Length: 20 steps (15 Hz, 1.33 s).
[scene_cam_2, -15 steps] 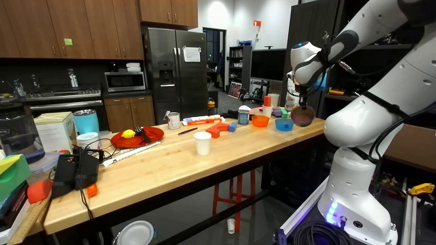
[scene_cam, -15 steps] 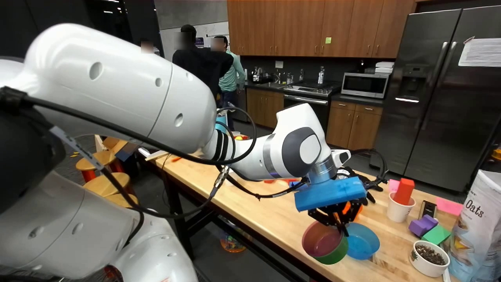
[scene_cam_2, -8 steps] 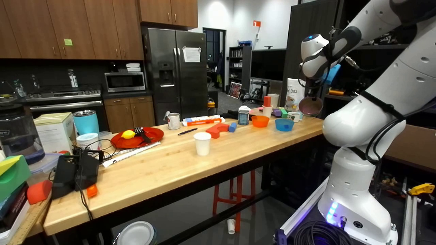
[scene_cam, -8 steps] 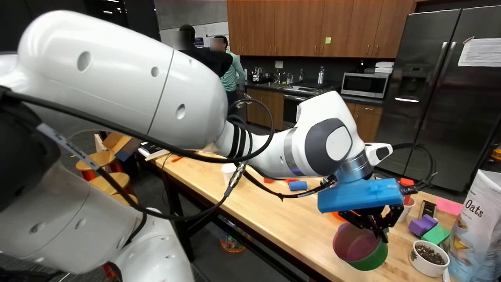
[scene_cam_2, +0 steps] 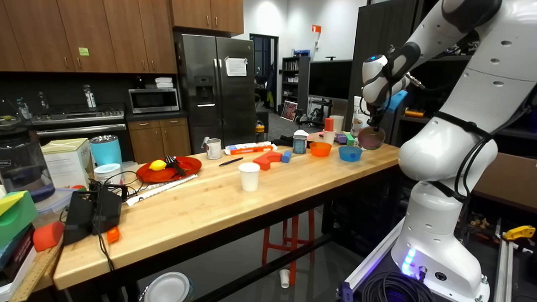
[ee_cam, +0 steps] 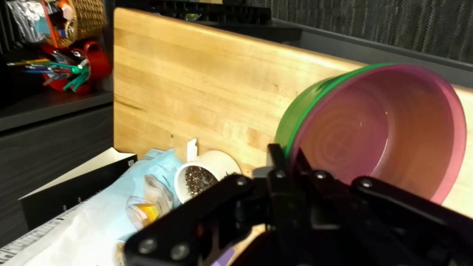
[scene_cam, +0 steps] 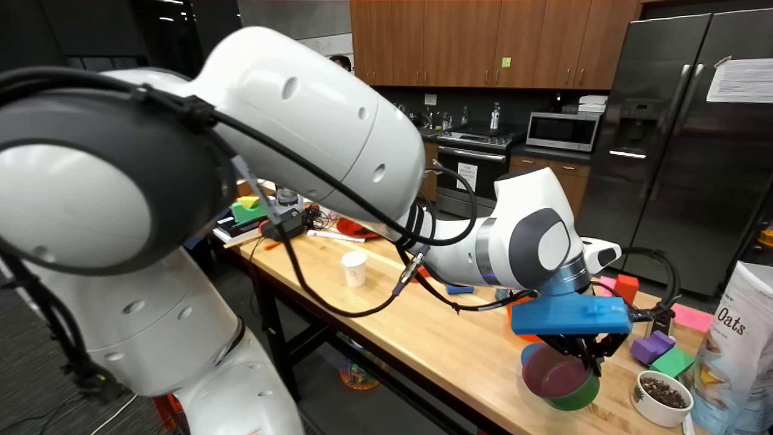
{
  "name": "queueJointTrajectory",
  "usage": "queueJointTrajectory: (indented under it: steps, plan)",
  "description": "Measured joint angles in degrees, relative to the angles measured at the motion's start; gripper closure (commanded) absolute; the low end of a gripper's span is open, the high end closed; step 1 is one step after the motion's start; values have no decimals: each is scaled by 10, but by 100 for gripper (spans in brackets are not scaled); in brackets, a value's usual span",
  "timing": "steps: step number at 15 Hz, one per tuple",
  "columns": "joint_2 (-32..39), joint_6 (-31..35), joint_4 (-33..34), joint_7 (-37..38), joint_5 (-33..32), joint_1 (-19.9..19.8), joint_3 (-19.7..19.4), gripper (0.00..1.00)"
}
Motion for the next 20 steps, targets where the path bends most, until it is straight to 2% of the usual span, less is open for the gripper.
queueJointTrajectory:
  steps: [4,9,15,20]
  plan:
    - [63,31,55,-11,26,-1,-1,98]
    - [83,52,94,-31,46,-4,-1,98]
    - [141,86,92,-133,203,19,13,98]
    - [189,84,91,-211,333,22,38,98]
